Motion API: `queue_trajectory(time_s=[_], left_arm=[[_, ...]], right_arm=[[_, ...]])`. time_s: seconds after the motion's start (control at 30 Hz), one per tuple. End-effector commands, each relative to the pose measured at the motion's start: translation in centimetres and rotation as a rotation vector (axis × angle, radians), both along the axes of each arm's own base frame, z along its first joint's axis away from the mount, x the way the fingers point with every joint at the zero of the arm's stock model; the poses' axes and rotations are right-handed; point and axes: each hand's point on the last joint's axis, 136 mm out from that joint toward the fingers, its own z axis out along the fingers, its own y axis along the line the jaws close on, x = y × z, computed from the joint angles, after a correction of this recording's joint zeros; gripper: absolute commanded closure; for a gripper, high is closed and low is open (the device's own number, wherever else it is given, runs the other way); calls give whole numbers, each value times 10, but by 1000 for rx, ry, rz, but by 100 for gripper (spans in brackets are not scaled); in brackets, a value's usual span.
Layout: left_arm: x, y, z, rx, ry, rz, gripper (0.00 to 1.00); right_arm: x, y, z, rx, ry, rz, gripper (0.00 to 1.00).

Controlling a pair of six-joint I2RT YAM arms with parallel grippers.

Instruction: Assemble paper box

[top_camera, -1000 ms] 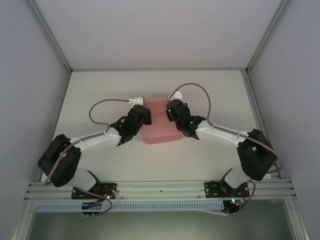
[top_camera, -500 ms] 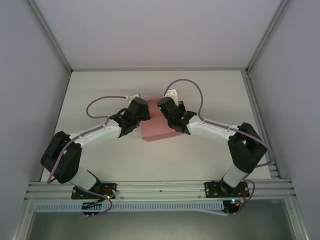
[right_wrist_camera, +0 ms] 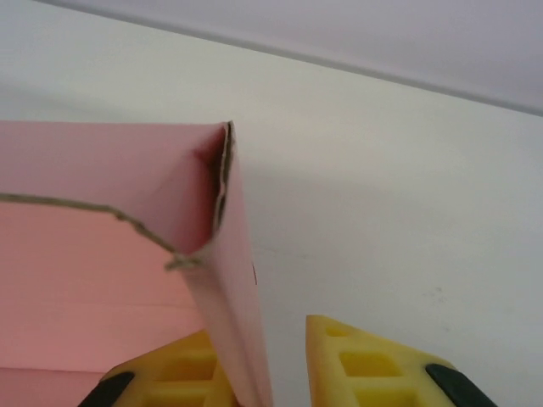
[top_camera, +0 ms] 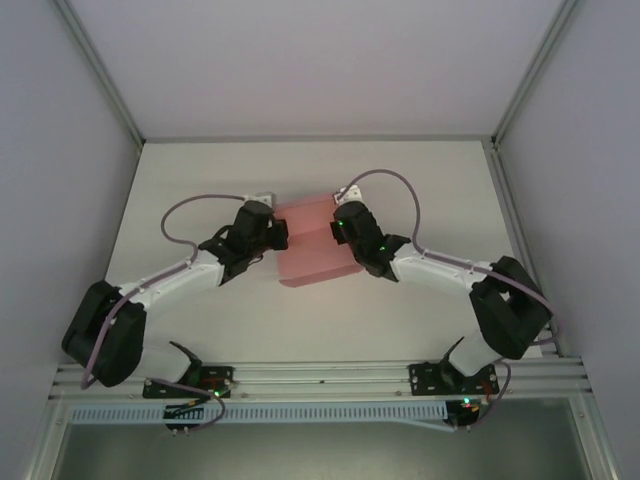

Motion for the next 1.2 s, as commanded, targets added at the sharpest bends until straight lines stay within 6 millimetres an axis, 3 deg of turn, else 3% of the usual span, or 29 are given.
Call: queue_trajectory(time_s=[0.0, 0.07, 0.2, 0.3, 0.37, 0.6, 0.7, 0.8, 0.93, 0.97, 1.03, 1.17], left_arm=[[9, 16, 15, 9, -58, 15, 100], [10, 9, 18, 15, -57, 5, 100], [14, 6, 9, 35, -22, 19, 100], [16, 6, 3, 41, -8, 25, 100], [17, 6, 0, 49, -5, 27, 100], [19, 5, -6, 78, 1, 16, 100], [20, -1, 0, 136, -35, -69, 100], [12, -19, 3, 269, -63, -337, 100], [-32, -51, -3, 379, -80, -868, 100], [-39, -51, -8, 435, -76, -945, 100], [-33, -41, -18, 607, -58, -972, 100], [-16, -20, -32, 881, 23, -1033, 100]], right_arm=[[24, -54, -8, -43, -61, -124, 70], [22, -43, -7, -18, -53, -62, 54], [5, -14, 5, 40, -39, 128, 43], [-11, -3, 13, 92, -28, 218, 22], [-25, 6, 20, 138, -31, 302, 0], [-69, 22, 74, 344, -94, 499, 0], [-70, 4, 90, 380, -132, 418, 0], [-65, -27, 91, 361, -112, 251, 0], [-60, -98, 68, 379, 20, -120, 0], [-62, -116, 61, 399, 63, -201, 0], [-69, -138, 49, 442, 130, -276, 0], [-83, -161, 40, 457, 164, -318, 0]])
